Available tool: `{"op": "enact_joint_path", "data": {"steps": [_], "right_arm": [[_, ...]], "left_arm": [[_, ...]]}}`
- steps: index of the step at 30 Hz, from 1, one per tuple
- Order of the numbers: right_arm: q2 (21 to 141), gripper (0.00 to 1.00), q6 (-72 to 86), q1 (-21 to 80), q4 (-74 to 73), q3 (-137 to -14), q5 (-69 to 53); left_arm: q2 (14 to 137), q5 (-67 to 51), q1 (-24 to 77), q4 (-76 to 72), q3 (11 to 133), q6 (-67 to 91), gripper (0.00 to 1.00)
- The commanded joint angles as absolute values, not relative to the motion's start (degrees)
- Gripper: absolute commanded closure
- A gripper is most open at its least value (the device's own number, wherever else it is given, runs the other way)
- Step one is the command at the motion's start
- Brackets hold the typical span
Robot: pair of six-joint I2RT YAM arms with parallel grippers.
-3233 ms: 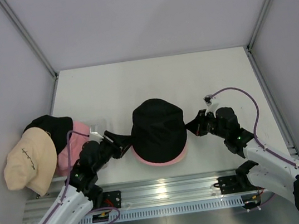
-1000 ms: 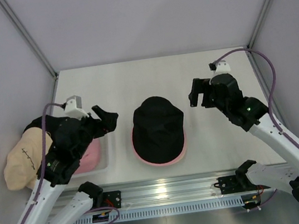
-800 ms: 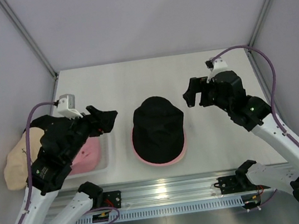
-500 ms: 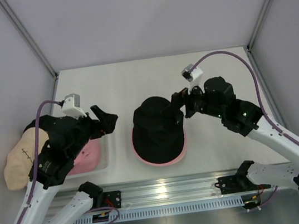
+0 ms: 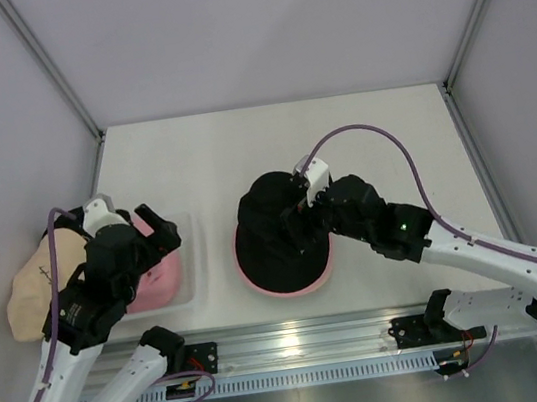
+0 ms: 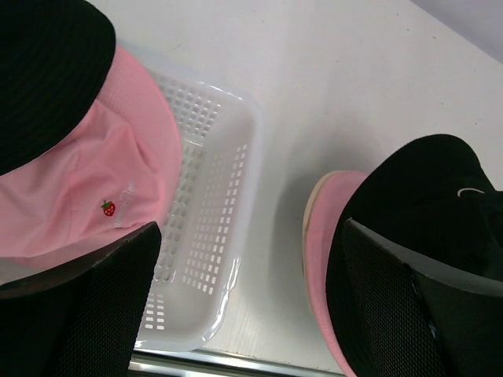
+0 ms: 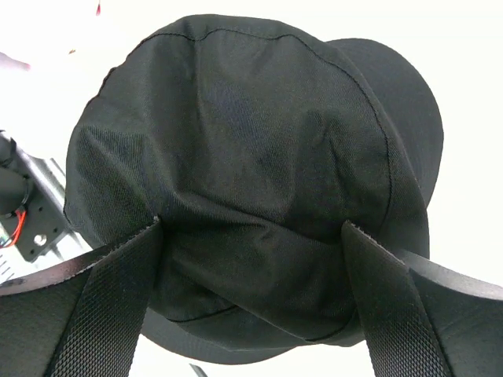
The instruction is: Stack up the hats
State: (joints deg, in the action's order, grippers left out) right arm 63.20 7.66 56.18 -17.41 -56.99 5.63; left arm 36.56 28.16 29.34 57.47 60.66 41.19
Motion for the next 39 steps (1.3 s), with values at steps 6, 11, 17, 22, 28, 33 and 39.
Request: {"op": "enact_joint_path", "data": {"steps": [6, 11, 17, 22, 28, 33, 39], "right_arm": [[63.5, 0.00, 6.1, 57.8, -19.1, -57.0, 16.2], [60.8, 0.01, 7.9, 57.7, -24.1, -69.2, 19.0], [62.0, 0.01, 14.6, 52.2, -34.7, -81.6, 22.7], [57.9, 0.00, 16.4, 45.5, -31.8, -78.1, 15.4], [57.7, 0.00, 17.8, 38.5, -29.1, -74.5, 5.4], [58.6, 0.00, 17.3, 36.7, -27.4, -74.8, -1.0], [61.0, 0.01, 17.9, 36.0, -28.3, -76.8, -4.1]], "left_arm": [[34.5, 33.7, 26.8, 61.2, 62.1, 43.5, 0.01], [36.6, 39.0, 24.3, 66.8, 66.4, 45.7, 0.01], [37.4, 45.2, 15.5, 71.6, 66.6, 49.4, 0.00], [40.6, 40.0, -5.8, 65.7, 65.8, 40.4, 0.00], [41.4, 24.7, -31.5, 54.7, 63.1, 30.9, 0.01], [45.4, 16.4, -38.9, 50.5, 59.1, 28.4, 0.04], [44.6, 20.2, -38.9, 45.0, 54.2, 25.7, 0.05]]}}
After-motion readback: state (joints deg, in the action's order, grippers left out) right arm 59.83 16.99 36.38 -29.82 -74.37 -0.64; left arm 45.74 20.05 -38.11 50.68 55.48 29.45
